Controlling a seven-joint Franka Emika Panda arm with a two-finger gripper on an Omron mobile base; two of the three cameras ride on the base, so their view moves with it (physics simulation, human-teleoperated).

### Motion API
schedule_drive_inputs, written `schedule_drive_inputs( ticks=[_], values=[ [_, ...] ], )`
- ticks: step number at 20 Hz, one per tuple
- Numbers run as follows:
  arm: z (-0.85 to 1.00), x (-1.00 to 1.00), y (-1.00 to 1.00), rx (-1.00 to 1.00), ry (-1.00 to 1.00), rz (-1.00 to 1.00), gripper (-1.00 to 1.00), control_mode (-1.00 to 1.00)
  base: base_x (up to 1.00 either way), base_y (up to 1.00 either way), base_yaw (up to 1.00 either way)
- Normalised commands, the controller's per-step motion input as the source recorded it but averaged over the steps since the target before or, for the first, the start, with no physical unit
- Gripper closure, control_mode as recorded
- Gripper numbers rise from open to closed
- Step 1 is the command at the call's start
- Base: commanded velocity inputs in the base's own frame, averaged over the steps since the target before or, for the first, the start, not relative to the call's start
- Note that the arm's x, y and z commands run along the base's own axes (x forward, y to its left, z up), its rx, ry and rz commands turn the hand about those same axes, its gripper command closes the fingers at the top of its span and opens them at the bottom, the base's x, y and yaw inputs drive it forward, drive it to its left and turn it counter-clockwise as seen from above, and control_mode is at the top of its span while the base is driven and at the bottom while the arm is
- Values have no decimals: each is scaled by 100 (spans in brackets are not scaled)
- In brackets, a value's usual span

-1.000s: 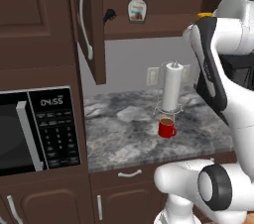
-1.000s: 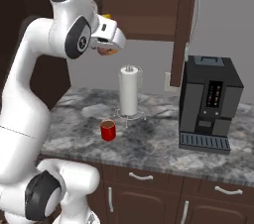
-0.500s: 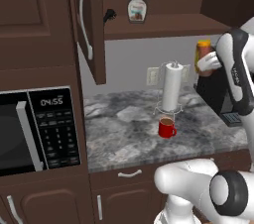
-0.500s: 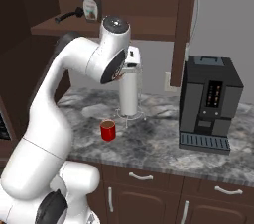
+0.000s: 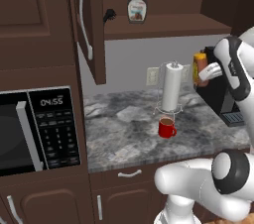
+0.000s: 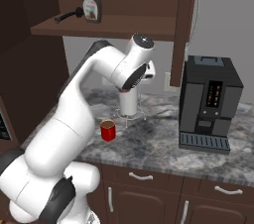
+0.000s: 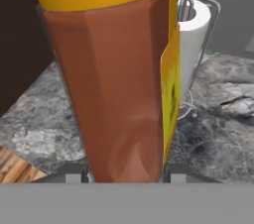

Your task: Pick the syrup bottle and honey bottle from the cabinet and place them next to the mug.

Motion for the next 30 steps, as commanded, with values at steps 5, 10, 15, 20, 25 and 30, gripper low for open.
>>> schedule_drive_inputs(
  ticks=[5,10,15,20,25,30],
  values=[
    [-64,34,-2,10,10,0,100,-100,0,0,0],
    [-77,15,-6,18,7,1,100,-100,0,0,0],
    [-76,8,0,16,1,1,100,-100,0,0,0],
    [-68,13,0,6,0,4,100,-100,0,0,0],
    [-56,8,-13,0,0,4,100,-100,0,0,0],
    [-41,3,-10,0,0,1,100,-100,0,0,0]
  ],
)
